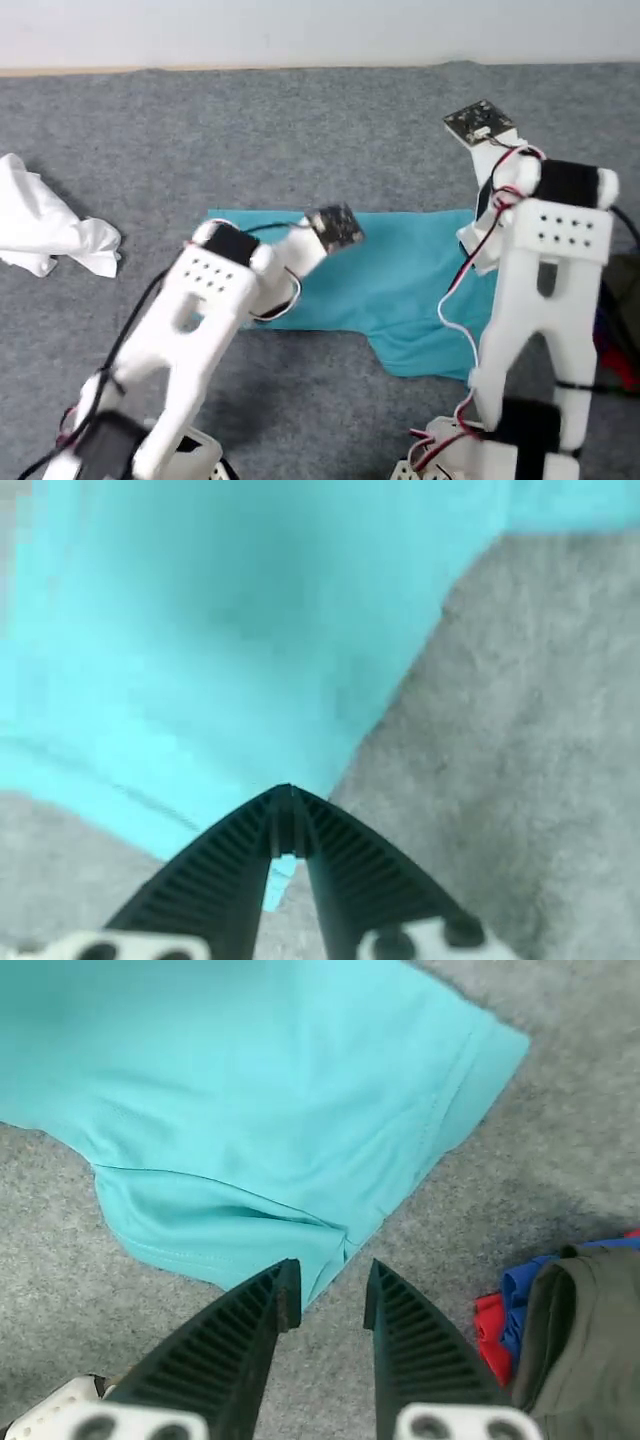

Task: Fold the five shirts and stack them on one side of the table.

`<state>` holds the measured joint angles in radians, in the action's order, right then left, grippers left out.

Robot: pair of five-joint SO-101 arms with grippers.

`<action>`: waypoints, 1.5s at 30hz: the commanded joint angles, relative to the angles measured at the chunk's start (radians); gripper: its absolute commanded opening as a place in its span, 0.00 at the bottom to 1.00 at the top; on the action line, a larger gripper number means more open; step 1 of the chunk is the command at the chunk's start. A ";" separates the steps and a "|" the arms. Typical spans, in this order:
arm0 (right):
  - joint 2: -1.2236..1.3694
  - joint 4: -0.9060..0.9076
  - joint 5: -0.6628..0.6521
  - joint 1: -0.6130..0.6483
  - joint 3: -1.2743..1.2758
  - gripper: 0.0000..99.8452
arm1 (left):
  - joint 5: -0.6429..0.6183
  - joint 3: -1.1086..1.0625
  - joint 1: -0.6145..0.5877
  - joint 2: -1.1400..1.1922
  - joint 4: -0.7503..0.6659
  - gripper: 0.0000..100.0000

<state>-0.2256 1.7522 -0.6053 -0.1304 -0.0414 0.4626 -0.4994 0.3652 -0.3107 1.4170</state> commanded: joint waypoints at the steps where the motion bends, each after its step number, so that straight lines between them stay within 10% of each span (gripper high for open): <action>1: -0.142 0.042 0.006 0.004 0.089 0.11 | -0.103 0.073 0.000 -0.164 0.051 0.00; 18: -0.513 -0.025 -0.379 0.035 0.822 0.15 | -0.288 -0.054 -0.551 -0.339 0.121 0.00; 24: -0.512 -0.127 -0.397 0.165 0.931 0.29 | -0.226 -0.163 -0.580 -0.339 0.038 0.00; 45: -0.512 -0.613 -0.400 0.262 1.312 0.24 | -0.213 -0.291 -0.580 -0.339 -0.049 0.00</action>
<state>-0.7150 1.1999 -0.9966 0.1258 1.2658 0.2386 -0.7772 -0.2102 -0.6237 1.4170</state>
